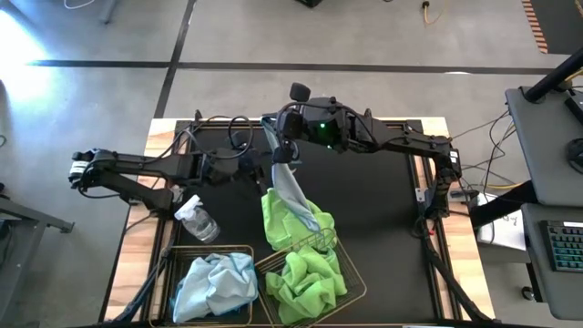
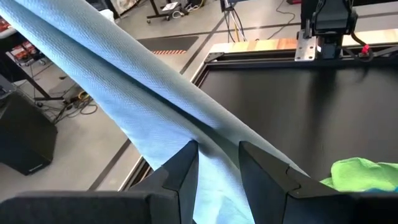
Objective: Sort microfiber towel by color & place in baskets
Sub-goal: Put the blue towel into the left wire basket
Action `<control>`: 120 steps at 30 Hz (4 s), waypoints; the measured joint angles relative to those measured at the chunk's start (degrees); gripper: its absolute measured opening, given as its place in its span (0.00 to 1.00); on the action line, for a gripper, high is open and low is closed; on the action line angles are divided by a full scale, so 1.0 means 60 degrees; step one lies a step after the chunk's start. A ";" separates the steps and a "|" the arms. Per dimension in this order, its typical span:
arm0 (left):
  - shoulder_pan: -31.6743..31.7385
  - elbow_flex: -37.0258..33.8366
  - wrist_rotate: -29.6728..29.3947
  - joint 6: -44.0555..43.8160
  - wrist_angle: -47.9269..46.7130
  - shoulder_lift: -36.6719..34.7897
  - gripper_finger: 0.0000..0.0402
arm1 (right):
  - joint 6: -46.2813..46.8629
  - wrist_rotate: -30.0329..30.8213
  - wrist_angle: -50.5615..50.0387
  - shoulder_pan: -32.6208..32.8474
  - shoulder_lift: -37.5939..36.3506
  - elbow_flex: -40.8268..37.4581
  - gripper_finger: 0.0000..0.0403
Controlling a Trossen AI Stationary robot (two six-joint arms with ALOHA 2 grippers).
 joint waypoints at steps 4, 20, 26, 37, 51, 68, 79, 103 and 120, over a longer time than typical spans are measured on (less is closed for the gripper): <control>0.0154 0.0000 -0.0004 0.0015 0.0060 0.0002 0.25 | 0.0107 -0.0156 0.0033 0.0029 0.0000 0.0006 0.02; 0.0842 0.0000 -0.0046 -0.0023 0.0068 0.0035 0.25 | 0.0441 -0.1163 -0.0051 0.0157 0.0004 0.0010 0.02; 0.0855 0.0000 -0.0058 -0.0032 0.0071 0.0035 0.25 | 0.0434 -0.1187 -0.0077 0.0157 0.0004 0.0010 0.02; 0.0920 -0.0004 -0.0625 -0.0152 -0.0565 0.0021 0.25 | 0.0764 -0.2098 -0.0717 0.0157 -0.0143 0.0010 0.02; 0.0943 -0.0007 -0.0765 -0.0258 -0.1069 -0.0009 0.25 | 0.0872 -0.1614 -0.1203 0.0135 -0.0813 0.0010 0.02; 0.0935 -0.0011 0.1156 -0.0279 0.0018 0.0113 0.25 | 0.1090 -0.2378 -0.1286 0.0135 -0.0915 0.0006 0.02; 0.0935 -0.0015 0.2146 -0.0148 0.0416 0.0261 0.25 | 0.1363 -0.3599 -0.1264 0.0153 -0.0896 0.0002 0.02; 0.0943 -0.0015 0.3060 -0.0228 -0.0363 0.0462 0.01 | 0.1119 -0.3584 -0.1334 0.0149 -0.0896 -0.0005 0.02; 0.0943 -0.0015 0.3082 -0.0251 -0.0406 0.0370 0.00 | 0.1235 -0.2970 -0.2468 0.0131 -0.0969 -0.0005 0.30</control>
